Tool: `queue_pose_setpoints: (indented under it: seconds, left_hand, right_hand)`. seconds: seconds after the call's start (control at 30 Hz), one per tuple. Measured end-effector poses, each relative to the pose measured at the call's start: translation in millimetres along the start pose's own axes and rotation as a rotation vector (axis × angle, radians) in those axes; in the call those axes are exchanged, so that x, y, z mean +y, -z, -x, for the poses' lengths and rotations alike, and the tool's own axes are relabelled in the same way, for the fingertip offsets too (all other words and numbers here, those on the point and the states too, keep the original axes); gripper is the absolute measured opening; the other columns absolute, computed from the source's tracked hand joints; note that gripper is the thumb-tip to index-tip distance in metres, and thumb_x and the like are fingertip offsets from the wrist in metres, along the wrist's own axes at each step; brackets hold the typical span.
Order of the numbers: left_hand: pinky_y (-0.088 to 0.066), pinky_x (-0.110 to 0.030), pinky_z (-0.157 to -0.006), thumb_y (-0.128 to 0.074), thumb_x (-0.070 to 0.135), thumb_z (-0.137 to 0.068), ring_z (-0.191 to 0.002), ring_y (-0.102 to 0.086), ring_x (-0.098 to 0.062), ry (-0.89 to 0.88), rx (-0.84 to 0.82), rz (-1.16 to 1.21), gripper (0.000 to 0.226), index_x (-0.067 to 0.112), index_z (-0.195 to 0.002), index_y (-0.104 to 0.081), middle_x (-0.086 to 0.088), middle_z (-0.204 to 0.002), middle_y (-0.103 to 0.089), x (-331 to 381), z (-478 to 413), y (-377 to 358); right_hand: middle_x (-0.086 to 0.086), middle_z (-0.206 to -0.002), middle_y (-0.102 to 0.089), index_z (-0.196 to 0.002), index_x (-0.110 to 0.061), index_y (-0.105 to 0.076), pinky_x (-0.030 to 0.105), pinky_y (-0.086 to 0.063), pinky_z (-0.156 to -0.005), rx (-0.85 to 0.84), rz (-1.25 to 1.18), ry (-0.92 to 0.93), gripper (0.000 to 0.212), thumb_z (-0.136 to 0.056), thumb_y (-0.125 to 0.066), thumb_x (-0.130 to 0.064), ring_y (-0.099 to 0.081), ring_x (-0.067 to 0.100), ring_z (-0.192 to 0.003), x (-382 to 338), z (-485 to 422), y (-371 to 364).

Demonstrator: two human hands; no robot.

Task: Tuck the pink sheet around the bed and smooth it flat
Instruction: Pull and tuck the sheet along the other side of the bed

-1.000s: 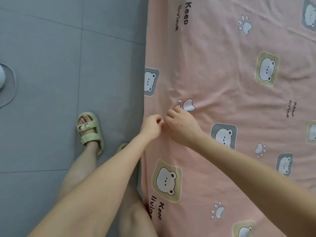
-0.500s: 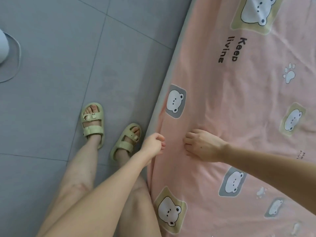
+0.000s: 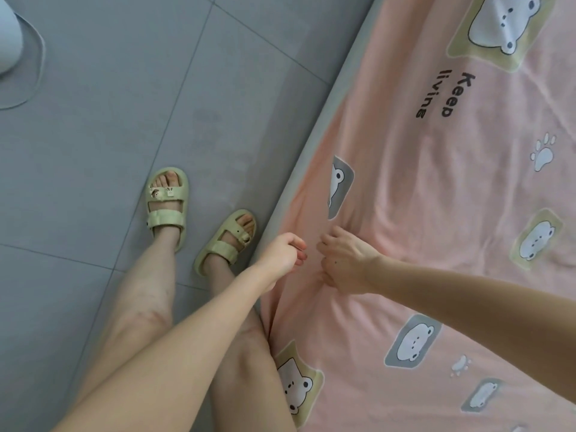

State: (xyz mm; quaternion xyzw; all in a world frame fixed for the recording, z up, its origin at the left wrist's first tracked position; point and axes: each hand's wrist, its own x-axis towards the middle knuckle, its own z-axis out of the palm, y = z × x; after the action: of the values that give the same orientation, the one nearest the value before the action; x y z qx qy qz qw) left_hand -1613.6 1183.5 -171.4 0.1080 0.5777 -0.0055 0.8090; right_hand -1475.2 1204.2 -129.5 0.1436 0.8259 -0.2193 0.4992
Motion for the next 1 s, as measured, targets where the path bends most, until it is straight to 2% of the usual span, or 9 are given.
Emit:
queue_pose_setpoints:
  seconds: [0.17, 0.37, 0.47, 0.53, 0.6, 0.67, 0.77, 0.87, 1.0]
  left_hand:
    - [-0.049, -0.025, -0.073, -0.030, -0.009, -0.090, -0.073, -0.053, -0.015, -0.013, -0.025, 0.026, 0.028, 0.006, -0.100, -0.053, -0.005, -0.078, -0.056, -2, 15, -1]
    - [-0.041, -0.037, -0.097, -0.031, 0.021, -0.101, -0.107, -0.059, -0.016, 0.099, -0.440, 0.182, 0.030, 0.023, -0.111, -0.059, -0.002, -0.116, -0.065, -12, 38, -28]
    - [-0.035, -0.031, -0.090, -0.025, 0.042, -0.100, -0.099, -0.055, -0.004, 0.152, -0.546, 0.102, 0.035, 0.037, -0.097, -0.060, 0.016, -0.105, -0.061, -20, 42, -63]
    - [-0.037, -0.021, -0.071, -0.034, 0.047, -0.095, -0.078, -0.052, -0.003, 0.172, -0.529, 0.090, 0.030, 0.035, -0.077, -0.055, 0.013, -0.085, -0.057, -24, 46, -85]
    - [-0.038, -0.012, -0.067, -0.037, 0.046, -0.091, -0.079, -0.049, 0.003, 0.145, -0.463, 0.100, 0.019, 0.041, -0.080, -0.052, 0.020, -0.084, -0.054, -28, 47, -95]
    - [-0.042, -0.010, -0.074, -0.037, 0.045, -0.093, -0.087, -0.052, 0.007, 0.144, -0.435, 0.140, 0.018, 0.044, -0.088, -0.055, 0.025, -0.089, -0.058, -29, 46, -97]
    - [-0.048, -0.016, -0.081, -0.042, 0.045, -0.092, -0.093, -0.060, 0.002, 0.169, -0.494, 0.144, 0.021, 0.038, -0.093, -0.061, 0.020, -0.096, -0.064, -33, 45, -104]
    - [-0.045, -0.005, -0.061, -0.041, 0.051, -0.092, -0.069, -0.056, 0.018, 0.134, -0.518, 0.125, 0.021, 0.042, -0.082, -0.057, 0.033, -0.085, -0.057, -35, 61, -118]
    - [-0.043, -0.017, -0.087, -0.031, 0.058, -0.092, -0.100, -0.055, 0.001, 0.148, -0.528, 0.073, 0.038, 0.041, -0.115, -0.056, 0.018, -0.121, -0.057, -32, 70, -125]
  right_hand:
    - [0.001, -0.108, -0.067, -0.103, -0.019, -0.066, 0.033, -0.043, -0.082, -0.031, -0.048, 0.035, 0.042, -0.101, -0.026, -0.028, -0.059, 0.025, -0.101, -8, 23, 9]
    - [0.005, -0.091, -0.069, -0.087, -0.020, -0.062, 0.033, -0.042, -0.068, -0.047, -0.342, -0.081, 0.027, -0.093, -0.036, -0.022, -0.063, 0.031, -0.084, -8, 88, 24]
    - [0.004, -0.085, -0.068, -0.079, -0.020, -0.061, 0.032, -0.038, -0.060, -0.124, -0.397, -0.176, 0.023, -0.087, -0.040, -0.025, -0.061, 0.029, -0.080, -5, 106, 28]
    - [0.004, -0.084, -0.067, -0.064, -0.021, -0.048, 0.029, -0.030, -0.058, -0.149, -0.413, -0.207, 0.024, -0.087, -0.041, -0.024, -0.056, 0.025, -0.075, 1, 102, 28]
    - [0.003, -0.085, -0.066, -0.057, -0.020, -0.034, 0.028, -0.029, -0.060, -0.148, -0.426, -0.228, 0.033, -0.089, -0.041, -0.023, -0.046, 0.022, -0.070, 7, 90, 29]
    - [0.004, -0.091, -0.067, -0.065, -0.019, -0.047, 0.028, -0.032, -0.062, -0.106, -0.427, -0.233, 0.030, -0.093, -0.038, -0.025, -0.052, 0.026, -0.075, 16, 72, 30]
    - [0.005, -0.116, -0.065, -0.110, -0.023, -0.063, 0.029, -0.042, -0.081, -0.145, -0.467, -0.241, 0.034, -0.097, -0.033, -0.031, -0.058, 0.028, -0.107, 38, 31, 41]
    - [0.007, -0.133, -0.054, -0.127, -0.014, -0.054, 0.030, -0.038, -0.094, -0.441, -0.566, -0.183, 0.042, -0.100, -0.029, -0.034, -0.051, 0.025, -0.118, 57, 17, 44]
    - [0.013, -0.142, -0.045, -0.134, -0.007, -0.046, 0.037, -0.034, -0.103, -0.880, -0.350, -0.182, 0.048, -0.101, -0.023, -0.032, -0.044, 0.028, -0.127, 58, 48, 27]
